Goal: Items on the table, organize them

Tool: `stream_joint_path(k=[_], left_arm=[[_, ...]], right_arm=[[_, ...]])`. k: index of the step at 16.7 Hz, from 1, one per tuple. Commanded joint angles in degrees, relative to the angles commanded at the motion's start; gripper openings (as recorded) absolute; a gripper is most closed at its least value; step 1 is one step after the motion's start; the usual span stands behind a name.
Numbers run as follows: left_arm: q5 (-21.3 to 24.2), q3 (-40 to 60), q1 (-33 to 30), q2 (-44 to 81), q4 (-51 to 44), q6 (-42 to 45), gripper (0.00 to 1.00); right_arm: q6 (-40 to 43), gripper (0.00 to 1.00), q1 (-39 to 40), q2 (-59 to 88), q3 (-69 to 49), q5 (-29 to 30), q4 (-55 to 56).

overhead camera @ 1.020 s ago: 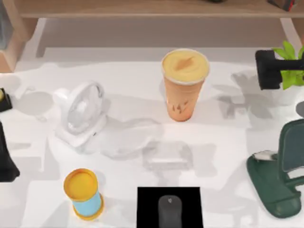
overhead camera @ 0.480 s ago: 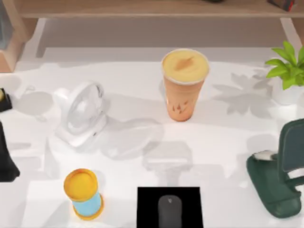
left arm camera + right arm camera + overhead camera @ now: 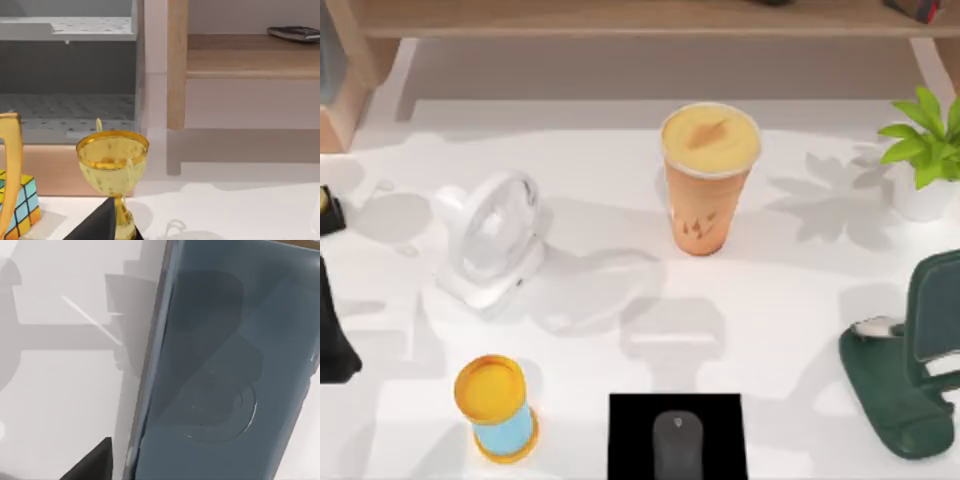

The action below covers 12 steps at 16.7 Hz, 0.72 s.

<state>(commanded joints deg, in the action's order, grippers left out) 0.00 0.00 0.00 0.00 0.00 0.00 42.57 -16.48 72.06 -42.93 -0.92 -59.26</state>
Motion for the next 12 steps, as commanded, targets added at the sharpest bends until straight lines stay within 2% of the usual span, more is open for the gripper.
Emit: stream_joint_path(k=[4, 12], left_arm=[[0.0, 0.0, 0.0, 0.0, 0.0, 0.0, 1.0], [0.0, 0.0, 0.0, 0.0, 0.0, 0.0, 1.0]], right_arm=[[-7.9, 1.0, -1.9, -2.1, 3.2, -0.1, 0.7], [-8.4, 1.0, -1.8, -1.6, 3.8, -0.1, 1.6]])
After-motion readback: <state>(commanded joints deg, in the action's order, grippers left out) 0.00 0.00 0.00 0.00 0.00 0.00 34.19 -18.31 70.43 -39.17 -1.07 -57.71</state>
